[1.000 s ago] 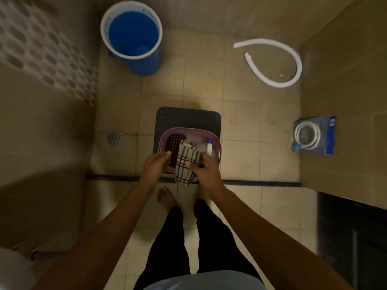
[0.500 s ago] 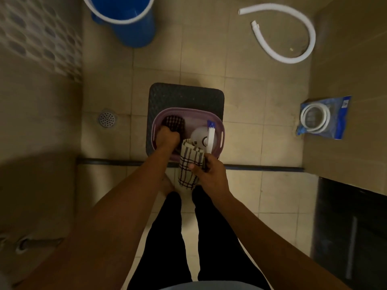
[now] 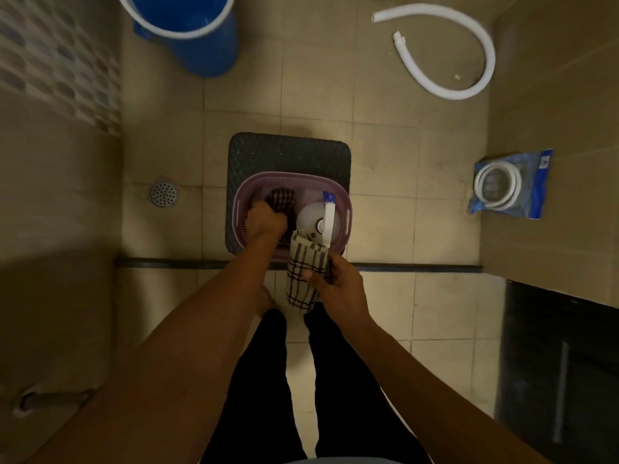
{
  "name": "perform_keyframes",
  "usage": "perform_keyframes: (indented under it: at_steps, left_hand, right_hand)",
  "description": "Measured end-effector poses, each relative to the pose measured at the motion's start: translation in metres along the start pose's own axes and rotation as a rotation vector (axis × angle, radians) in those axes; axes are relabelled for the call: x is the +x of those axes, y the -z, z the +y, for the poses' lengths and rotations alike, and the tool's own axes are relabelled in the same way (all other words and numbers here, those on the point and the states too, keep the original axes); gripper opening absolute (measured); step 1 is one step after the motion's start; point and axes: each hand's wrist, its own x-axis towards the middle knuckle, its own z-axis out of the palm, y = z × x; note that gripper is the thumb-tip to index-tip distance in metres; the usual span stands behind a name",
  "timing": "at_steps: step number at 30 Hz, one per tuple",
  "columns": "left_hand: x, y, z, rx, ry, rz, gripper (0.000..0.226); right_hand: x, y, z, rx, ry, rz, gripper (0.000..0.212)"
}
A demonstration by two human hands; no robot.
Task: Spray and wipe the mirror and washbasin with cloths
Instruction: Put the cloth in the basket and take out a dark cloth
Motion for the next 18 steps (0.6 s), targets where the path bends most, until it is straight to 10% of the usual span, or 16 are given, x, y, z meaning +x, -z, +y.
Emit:
perform_keyframes:
  at_steps: [9, 18]
  left_hand:
    - [-0.038, 0.061, -0.036, -0.333, -0.242, 0.048, 0.034]
    - [-0.057, 0.129, -0.079, -0.808, -0.058, -0.081, 0.021]
  right_hand:
    - [-0.011, -0.024, -0.031, -0.030, 0.002, 0.059, 0.028]
    - [0.034, -0.071, -0.086, 0.065, -0.013, 0.031, 0.036]
